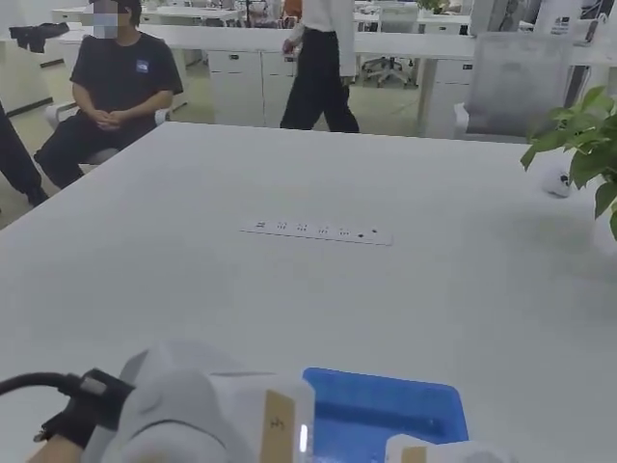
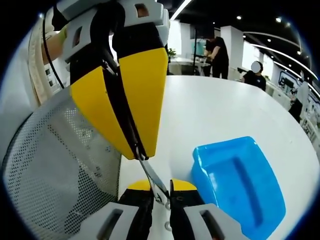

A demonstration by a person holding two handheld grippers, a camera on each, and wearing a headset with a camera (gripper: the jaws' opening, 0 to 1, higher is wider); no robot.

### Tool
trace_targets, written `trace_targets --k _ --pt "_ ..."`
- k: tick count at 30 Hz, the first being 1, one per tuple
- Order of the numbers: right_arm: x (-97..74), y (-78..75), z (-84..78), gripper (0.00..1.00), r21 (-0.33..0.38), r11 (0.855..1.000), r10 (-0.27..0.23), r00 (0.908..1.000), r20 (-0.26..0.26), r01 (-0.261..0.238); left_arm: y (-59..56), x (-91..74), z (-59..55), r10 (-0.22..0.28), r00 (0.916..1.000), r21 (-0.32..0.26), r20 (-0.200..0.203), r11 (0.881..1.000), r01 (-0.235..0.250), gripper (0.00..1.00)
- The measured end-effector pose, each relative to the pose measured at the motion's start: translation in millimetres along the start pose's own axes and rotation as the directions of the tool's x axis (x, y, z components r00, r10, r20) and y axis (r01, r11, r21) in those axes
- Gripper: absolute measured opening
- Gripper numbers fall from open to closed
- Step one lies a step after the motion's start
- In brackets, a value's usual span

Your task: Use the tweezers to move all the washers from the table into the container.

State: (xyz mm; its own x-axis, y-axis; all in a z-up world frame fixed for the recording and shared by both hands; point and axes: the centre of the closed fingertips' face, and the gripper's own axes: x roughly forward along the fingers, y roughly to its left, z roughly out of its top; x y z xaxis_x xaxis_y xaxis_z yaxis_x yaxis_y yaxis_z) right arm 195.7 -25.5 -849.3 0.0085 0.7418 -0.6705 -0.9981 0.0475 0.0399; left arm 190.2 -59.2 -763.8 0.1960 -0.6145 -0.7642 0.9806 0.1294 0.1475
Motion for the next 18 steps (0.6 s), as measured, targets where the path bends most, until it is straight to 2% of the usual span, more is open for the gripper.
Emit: trace_targets --k 13,18 --pt "-0.7 -3.2 -0.4 0.08 0.012 1.000 -0.016 0.9999 0.005 0.016 4.6 0.8 -1.1 0.002 1.0000 0.006 0.000 1.000 -0.002 0.00" --pt "0.7 -4.7 -5.9 0.07 0.023 1.000 -0.022 0.9998 -0.002 0.022 7.6 2.2 -2.6 0.010 0.9999 0.017 -0.009 1.000 -0.010 0.00"
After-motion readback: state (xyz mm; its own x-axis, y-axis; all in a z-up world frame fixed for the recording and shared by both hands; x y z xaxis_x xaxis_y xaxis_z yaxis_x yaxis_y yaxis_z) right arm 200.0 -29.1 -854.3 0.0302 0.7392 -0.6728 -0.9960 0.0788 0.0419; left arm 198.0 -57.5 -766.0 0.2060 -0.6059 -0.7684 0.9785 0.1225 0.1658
